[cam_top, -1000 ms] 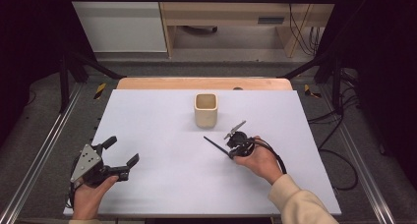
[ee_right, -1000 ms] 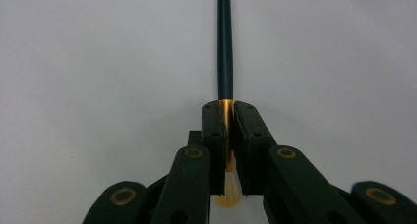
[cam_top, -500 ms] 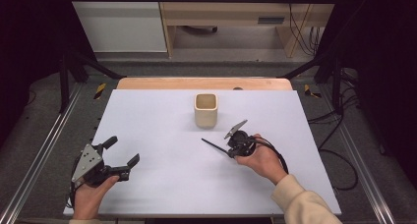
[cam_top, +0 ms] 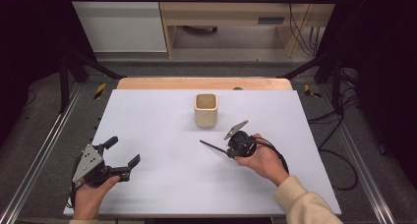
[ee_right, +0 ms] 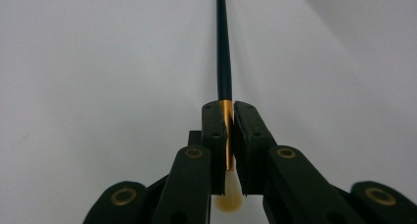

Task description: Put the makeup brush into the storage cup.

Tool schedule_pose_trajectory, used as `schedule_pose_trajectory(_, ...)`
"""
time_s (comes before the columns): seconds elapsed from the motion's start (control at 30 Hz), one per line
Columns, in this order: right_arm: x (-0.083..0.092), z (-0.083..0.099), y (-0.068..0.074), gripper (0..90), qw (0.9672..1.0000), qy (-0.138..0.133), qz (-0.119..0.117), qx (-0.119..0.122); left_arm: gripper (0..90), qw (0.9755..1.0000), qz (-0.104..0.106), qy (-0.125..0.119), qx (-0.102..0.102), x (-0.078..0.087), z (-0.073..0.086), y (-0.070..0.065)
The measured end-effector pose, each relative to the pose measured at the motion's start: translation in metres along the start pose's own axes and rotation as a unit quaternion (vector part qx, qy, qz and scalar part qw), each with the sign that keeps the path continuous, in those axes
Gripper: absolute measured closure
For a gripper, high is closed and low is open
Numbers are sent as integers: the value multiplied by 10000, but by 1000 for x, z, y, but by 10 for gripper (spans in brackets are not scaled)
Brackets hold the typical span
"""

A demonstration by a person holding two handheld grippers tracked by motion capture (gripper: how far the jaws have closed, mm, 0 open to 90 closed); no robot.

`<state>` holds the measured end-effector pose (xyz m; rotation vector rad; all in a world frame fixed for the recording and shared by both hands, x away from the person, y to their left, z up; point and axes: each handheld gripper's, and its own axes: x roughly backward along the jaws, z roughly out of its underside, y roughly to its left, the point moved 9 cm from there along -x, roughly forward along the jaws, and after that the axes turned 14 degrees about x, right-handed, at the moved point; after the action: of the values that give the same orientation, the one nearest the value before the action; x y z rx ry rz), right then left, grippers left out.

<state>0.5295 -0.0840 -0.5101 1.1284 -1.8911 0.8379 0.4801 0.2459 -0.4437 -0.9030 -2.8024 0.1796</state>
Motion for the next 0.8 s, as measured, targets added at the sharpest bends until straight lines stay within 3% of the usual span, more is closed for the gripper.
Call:
schedule_pose_trajectory(0.47, 5, -5, 3, 842, 9999, -33, -42, 134, 16, 10000, 3, 40, -45, -1, 1, -1)
schedule_pose_trajectory(0.8, 11, -8, 5, 841, 9996, -136, -38, 251, 17, 9997, 9, 122, -193, -3, 2, -6)
